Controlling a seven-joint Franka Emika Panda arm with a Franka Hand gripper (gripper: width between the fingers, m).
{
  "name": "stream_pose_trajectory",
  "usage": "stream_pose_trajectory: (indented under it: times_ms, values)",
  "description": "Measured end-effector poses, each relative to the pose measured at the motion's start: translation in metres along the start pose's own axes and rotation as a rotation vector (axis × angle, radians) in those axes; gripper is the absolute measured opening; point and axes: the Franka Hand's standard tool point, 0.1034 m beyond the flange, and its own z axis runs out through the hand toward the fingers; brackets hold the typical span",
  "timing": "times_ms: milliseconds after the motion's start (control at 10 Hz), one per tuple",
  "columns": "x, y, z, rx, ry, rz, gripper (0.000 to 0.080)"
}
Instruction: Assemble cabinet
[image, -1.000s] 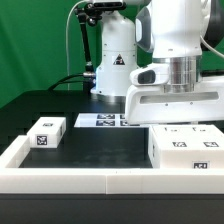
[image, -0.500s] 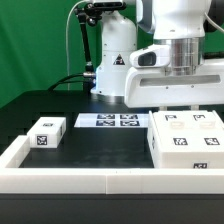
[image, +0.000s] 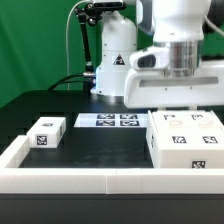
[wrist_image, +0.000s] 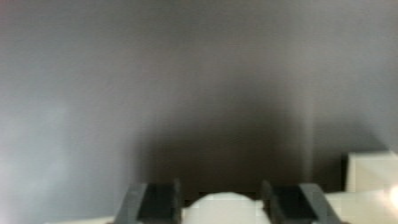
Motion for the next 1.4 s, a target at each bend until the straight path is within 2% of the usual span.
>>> stream_pose_trajectory:
  times_ms: [200,300,400,600,700,800,1000,1400]
  values:
    - [0.007,-0.001,-0.016,-0.004,-0.026,0.001,0.0219]
    - [0.015,-0.002,-0.028,-0.008,-0.059,0.001,0.0219]
    - [0.01,-0.001,-0.022,-0.008,-0.06,0.002,0.022]
    - [0.01,-0.001,-0.022,-0.008,-0.06,0.002,0.022]
    - [0.01,0.001,-0.029,-0.011,-0.064,0.005,0.022]
    - [0.009,0.001,-0.044,-0.015,-0.082,0.004,0.022]
    - [0.016,-0.002,-0.059,-0.018,-0.108,0.002,0.022]
    - [0.013,0.0,-0.057,-0.019,-0.122,0.003,0.0221]
